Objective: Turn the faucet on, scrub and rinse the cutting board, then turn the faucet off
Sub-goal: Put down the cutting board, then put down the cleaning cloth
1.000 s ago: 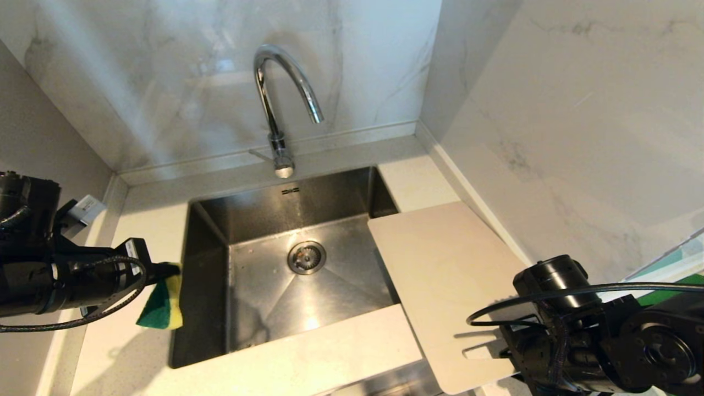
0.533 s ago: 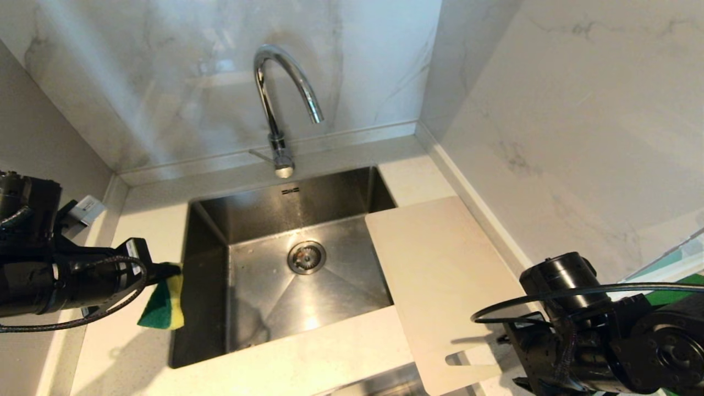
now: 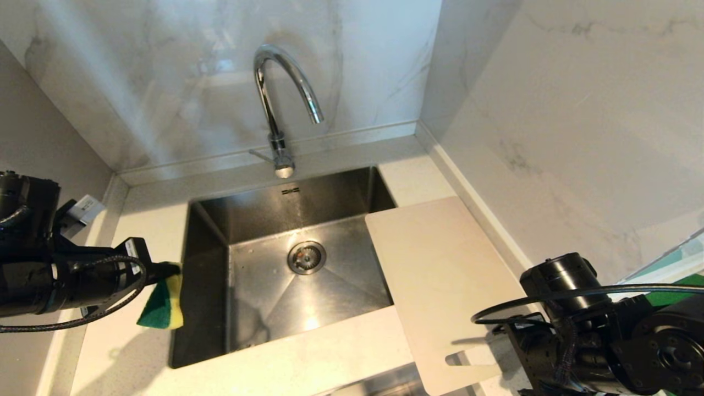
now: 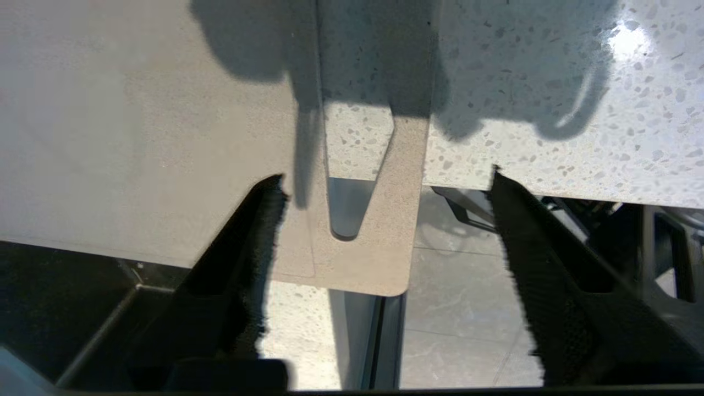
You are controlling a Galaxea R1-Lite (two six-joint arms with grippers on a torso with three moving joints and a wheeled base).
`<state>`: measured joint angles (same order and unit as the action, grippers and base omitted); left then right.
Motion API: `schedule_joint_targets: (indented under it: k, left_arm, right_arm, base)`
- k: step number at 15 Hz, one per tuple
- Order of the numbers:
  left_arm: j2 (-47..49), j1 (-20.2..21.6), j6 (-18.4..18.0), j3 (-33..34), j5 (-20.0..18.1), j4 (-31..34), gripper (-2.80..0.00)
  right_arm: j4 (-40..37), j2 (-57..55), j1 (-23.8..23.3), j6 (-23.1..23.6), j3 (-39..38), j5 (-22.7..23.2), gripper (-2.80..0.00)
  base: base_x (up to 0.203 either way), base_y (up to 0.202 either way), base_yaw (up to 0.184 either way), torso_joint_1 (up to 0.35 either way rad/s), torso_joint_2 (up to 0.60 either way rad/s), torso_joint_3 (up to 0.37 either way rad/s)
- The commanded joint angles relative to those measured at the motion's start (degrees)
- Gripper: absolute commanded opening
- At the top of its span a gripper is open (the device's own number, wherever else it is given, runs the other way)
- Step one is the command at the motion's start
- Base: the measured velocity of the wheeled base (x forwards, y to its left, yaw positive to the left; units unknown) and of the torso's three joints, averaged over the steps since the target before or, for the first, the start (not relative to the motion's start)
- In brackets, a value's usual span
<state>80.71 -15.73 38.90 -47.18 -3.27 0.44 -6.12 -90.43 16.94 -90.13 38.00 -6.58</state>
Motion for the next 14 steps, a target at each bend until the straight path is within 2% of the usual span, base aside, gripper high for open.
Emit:
schedule_joint_targets:
  k: [1,4,6,8,10,12,14]
  left_arm:
    - [-0.2,0.0,0.2,0.0,0.1,0.0,-2.80]
    - [0.0,0.0,-0.1,-0.1,1.6,0.1,-2.80]
    - [0.1,0.0,-1.1,-0.1,4.6,0.1,-2.80]
    - [-0.2,0.0,-1.1,0.0,4.7,0.1,-2.80]
    - [-0.4,0.0,-1.1,0.1,4.7,0.3,-2.80]
    - [-0.9,0.1,-1.3,0.0,4.8,0.5,-2.80]
    - [-1.7,0.1,-2.1,0.0,5.0,0.6,-2.80]
  right_arm:
    - [0.0,0.1,0.2,-0.4,0.2,-0.2,-2.80]
    - [-0.2,2.4,0.2,0.4,1.9,-0.1,-2.80]
    - [-0.6,6.5,0.2,4.2,4.5,-0.2,-2.80]
    - [-2.3,11.4,0.2,9.4,9.4,-0.3,-2.80]
    - [-8.8,14.4,0.1,17.5,16.2,-1.8,-2.80]
    - [-14.0,17.5,0.0,30.1,19.2,-5.9,-2.80]
    - [-15.1,22.0,-0.6,40.6,19.7,-7.9,-2.80]
  base:
    - [0.000,0.000,0.000,0.000,0.00,0.000]
    - [0.000,0.000,0.000,0.000,0.00,0.000]
    - [0.000,0.000,0.000,0.000,0.00,0.000]
    - [0.000,0.000,0.000,0.000,0.00,0.000]
    - [0.000,0.000,0.000,0.000,0.00,0.000]
    - [0.000,0.000,0.000,0.000,0.00,0.000]
    - [0.000,0.000,0.000,0.000,0.00,0.000]
